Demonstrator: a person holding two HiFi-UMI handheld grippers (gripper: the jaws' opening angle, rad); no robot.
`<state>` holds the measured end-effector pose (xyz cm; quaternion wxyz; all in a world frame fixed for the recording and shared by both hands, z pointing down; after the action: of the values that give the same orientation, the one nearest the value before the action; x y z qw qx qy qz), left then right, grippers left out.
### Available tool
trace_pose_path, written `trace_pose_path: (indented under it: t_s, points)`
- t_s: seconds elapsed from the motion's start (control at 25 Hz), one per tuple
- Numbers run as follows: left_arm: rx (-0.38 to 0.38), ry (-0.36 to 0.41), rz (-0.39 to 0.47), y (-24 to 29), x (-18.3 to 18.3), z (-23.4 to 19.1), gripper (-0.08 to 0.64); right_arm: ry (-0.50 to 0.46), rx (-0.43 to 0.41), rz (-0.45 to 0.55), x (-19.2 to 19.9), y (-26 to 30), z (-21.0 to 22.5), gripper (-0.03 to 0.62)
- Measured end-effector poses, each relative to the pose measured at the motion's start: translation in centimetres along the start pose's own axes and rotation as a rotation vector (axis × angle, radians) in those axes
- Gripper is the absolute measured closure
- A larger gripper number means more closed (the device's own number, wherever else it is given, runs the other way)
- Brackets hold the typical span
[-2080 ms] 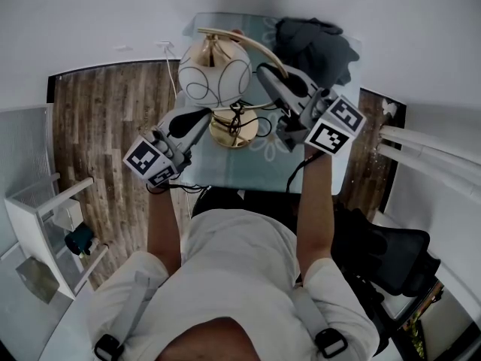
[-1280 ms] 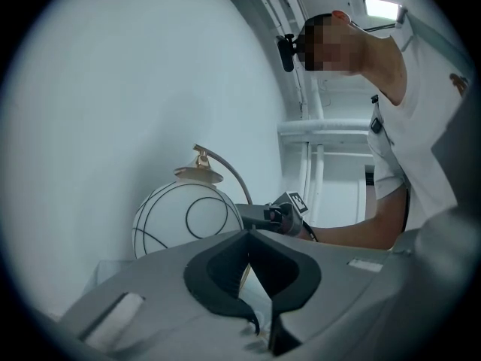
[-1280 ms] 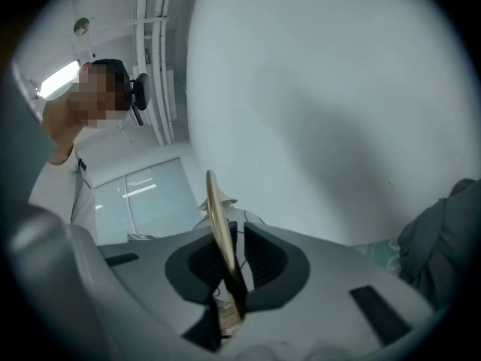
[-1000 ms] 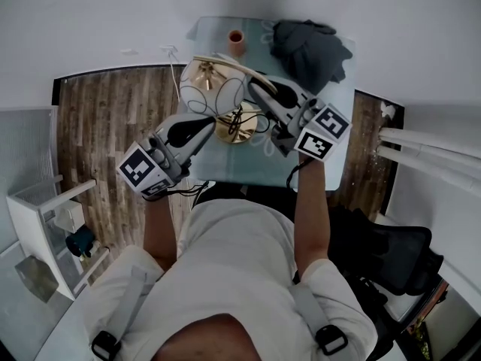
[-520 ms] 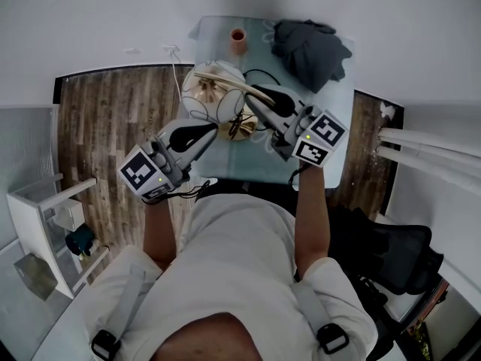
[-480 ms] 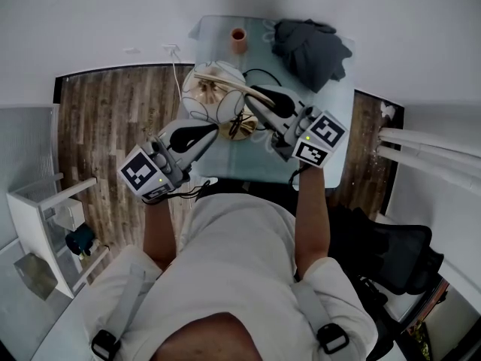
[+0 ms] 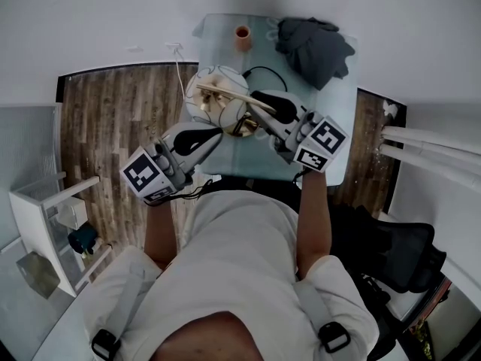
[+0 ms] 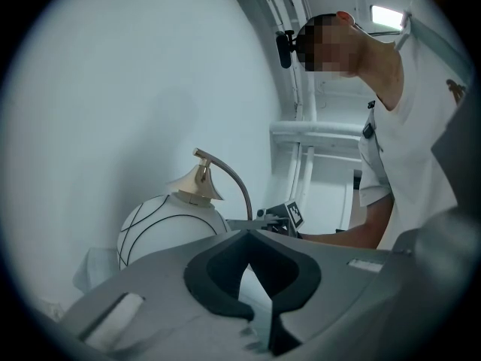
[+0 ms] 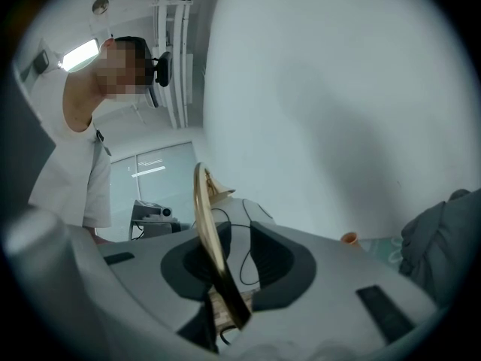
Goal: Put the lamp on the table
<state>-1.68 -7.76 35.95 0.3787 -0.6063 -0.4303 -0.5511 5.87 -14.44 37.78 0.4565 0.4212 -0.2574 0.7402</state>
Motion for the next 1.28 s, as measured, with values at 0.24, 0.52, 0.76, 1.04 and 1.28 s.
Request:
trace_pose_path:
  t_s: [0.24, 0.52, 0.76, 1.04, 1.28]
  points:
    - [0.015, -0.025, -0.004, 0.3, 0.5, -0.5, 0.560, -0.009, -0.003, -0.017, 0.4, 0.1, 0.7, 0.502]
    - [0.032, -0.050, -0.006, 0.1, 1.0, -0.3, 0.560, -0.031, -0.025, -0.040, 1.1, -0.1, 0.4, 0.497]
    - [0.048, -0.072, -0.009, -0.6, 1.3, 0.3, 0.560, -0.057, -0.054, -0.081, 2.1, -0.2, -0.4, 0.492]
    - [0.052, -0.085, -0.009, -0.7, 1.7, 0.4, 0.560, -0.070, -0.071, -0.107, 2.8, -0.4, -0.5, 0.482]
    - [0.050, -0.078, 0.005, -0.6, 1.2, 0.6, 0.560, -0.082, -0.066, -0.130, 2.9, -0.4, -0.9, 0.469]
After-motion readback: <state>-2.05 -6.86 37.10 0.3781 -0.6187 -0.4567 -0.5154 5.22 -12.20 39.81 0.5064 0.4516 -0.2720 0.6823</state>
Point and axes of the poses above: the fingertips, and each gripper's own axes: y forward along the fingers, z to its right, x out of its underside, the point moved 1 cm from there along -y, backward along the fingers, and after that the axes turned 10 degrees about y, right-handed, at the moved point
